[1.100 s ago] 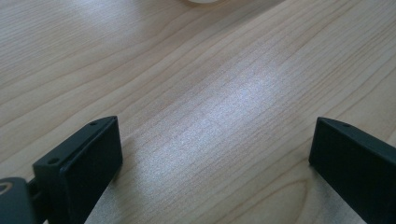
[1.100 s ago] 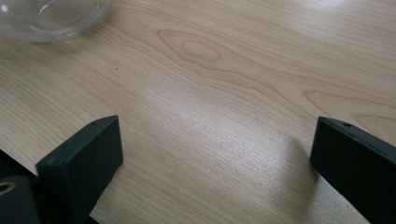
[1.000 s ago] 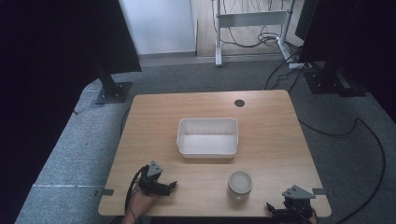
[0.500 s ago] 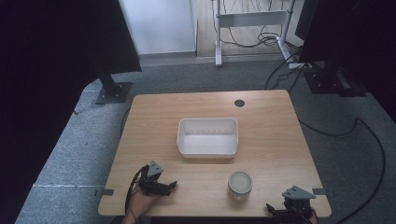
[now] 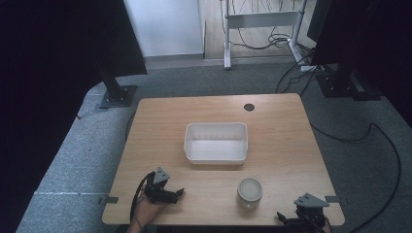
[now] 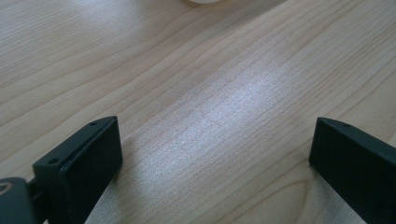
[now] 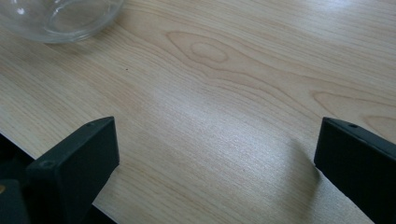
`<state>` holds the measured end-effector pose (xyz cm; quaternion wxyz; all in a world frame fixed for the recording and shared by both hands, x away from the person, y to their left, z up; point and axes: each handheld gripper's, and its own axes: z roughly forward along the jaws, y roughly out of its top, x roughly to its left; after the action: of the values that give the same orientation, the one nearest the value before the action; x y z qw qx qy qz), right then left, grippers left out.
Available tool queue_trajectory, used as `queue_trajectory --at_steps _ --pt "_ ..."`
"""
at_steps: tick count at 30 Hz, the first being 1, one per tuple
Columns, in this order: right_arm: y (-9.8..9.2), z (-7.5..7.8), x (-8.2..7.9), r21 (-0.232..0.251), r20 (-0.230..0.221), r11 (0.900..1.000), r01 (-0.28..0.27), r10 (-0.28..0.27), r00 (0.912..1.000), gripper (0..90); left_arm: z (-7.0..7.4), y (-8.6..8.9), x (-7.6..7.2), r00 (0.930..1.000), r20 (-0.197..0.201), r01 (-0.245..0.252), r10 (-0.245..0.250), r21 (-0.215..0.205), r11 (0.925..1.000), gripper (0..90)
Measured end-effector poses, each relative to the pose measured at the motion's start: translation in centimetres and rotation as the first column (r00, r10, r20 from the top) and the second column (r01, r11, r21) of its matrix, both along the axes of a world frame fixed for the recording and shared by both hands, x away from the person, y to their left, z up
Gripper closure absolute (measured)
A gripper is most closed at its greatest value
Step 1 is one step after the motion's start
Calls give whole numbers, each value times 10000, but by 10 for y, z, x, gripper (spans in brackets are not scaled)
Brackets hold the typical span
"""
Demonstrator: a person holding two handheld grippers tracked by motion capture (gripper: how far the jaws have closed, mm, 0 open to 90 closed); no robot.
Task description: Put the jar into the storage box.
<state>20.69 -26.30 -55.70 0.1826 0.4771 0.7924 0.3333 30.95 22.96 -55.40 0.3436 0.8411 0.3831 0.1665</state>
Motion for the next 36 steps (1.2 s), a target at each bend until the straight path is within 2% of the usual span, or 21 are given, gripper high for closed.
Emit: queue_trajectory --at_steps 7,21,36 --pt "3 1 0 210 12 9997 -112 112 9999 0 0 0 0 10000 0 -7 7 -1 10000 22" --pt "9 8 1 240 213 9991 -357 352 9992 0 0 0 0 10000 -1 -8 8 1 10000 22" --pt "22 20 3 429 575 9959 -794 769 9954 0 0 0 0 10000 0 -9 9 0 10000 22"
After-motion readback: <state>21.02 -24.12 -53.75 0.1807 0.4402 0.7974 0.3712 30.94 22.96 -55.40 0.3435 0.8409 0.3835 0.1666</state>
